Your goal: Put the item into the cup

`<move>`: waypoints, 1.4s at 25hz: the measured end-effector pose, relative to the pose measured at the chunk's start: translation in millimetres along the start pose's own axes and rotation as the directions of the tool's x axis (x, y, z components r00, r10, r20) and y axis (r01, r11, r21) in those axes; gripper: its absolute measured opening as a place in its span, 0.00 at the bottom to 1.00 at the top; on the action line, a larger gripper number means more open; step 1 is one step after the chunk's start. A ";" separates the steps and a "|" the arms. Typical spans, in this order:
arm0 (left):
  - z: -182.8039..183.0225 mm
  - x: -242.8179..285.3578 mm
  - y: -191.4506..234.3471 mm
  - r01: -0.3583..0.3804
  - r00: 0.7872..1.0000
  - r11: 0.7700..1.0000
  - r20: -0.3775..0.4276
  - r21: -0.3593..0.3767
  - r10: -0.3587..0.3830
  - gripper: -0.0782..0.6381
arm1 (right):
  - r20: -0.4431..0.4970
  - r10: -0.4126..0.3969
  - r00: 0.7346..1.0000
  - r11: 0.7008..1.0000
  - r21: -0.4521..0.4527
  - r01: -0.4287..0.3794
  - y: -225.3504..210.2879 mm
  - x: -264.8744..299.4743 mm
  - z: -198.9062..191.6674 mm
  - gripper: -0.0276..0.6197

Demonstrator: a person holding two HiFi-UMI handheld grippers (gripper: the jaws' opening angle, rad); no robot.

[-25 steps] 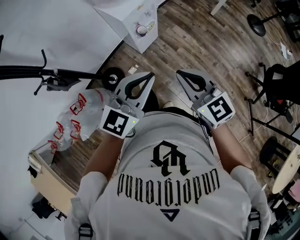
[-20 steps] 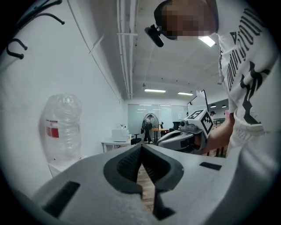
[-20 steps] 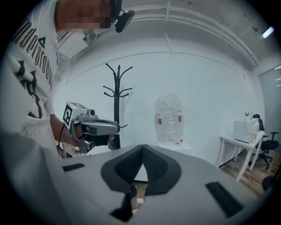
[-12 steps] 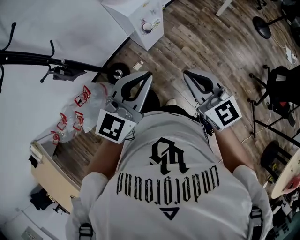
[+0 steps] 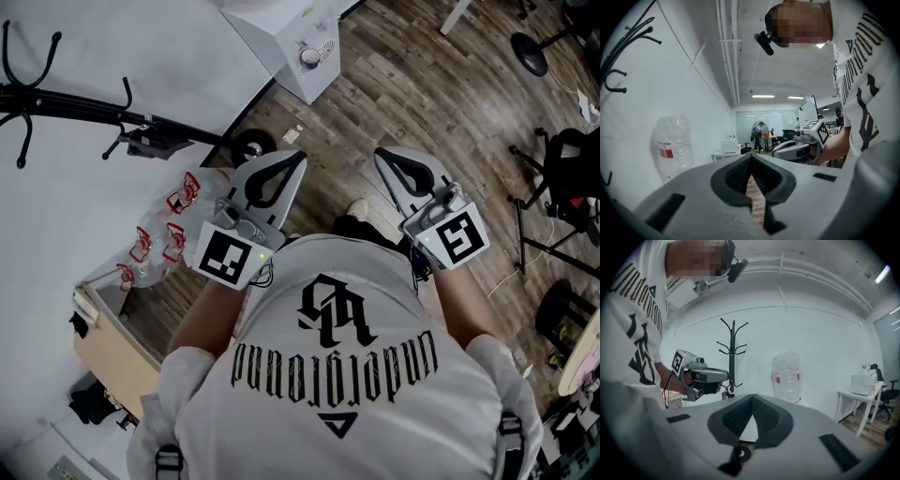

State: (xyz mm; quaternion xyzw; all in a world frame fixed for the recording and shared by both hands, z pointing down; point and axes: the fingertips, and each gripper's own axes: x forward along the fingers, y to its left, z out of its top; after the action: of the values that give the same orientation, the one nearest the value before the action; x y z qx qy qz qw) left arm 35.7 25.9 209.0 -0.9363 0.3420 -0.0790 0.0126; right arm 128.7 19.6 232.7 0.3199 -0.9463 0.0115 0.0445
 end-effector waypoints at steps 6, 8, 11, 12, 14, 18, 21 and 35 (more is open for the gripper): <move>-7.6 -56.7 9.1 0.015 1.000 1.000 0.018 -0.018 -0.014 0.12 | -0.016 -0.043 0.999 0.999 0.016 0.043 54.5 8.5 10.8 0.05; -9.1 -79.4 9.5 0.019 0.999 1.000 0.028 -0.015 -0.018 0.12 | -0.014 -0.052 0.999 0.999 0.010 0.052 77.0 9.8 13.4 0.05; -12.5 -114.3 9.3 0.027 0.999 1.000 0.044 -0.013 -0.026 0.12 | -0.016 -0.071 0.997 0.997 -0.006 0.071 109.6 13.4 17.1 0.05; -14.1 -126.4 9.2 0.030 0.998 0.999 0.047 -0.010 -0.030 0.12 | -0.014 -0.079 0.997 0.997 -0.007 0.079 120.2 15.1 18.7 0.05; -17.8 -151.1 9.1 0.036 0.998 0.999 0.050 -0.002 -0.035 0.12 | -0.009 -0.093 0.996 0.996 -0.005 0.093 142.4 18.6 21.5 0.05; -25.5 -200.5 9.7 0.046 0.997 0.999 0.057 -0.007 -0.046 0.12 | 0.004 -0.111 0.994 0.994 -0.019 0.111 188.0 27.4 26.3 0.05; -31.4 -234.7 6.1 0.057 0.997 0.998 0.060 -0.009 -0.056 0.12 | -0.004 -0.120 0.993 0.993 -0.021 0.120 223.8 29.0 26.7 0.05; -31.3 -318.0 -13.8 0.093 0.990 0.996 0.107 -0.001 -0.093 0.12 | 0.010 -0.161 0.987 0.987 -0.022 0.161 310.5 18.0 26.3 0.05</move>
State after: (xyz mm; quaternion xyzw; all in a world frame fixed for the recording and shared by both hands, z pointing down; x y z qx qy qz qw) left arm -200.0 241.7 196.7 -0.9541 0.2971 -0.0280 0.0242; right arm -75.9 254.2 210.3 0.3950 -0.9176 -0.0044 0.0449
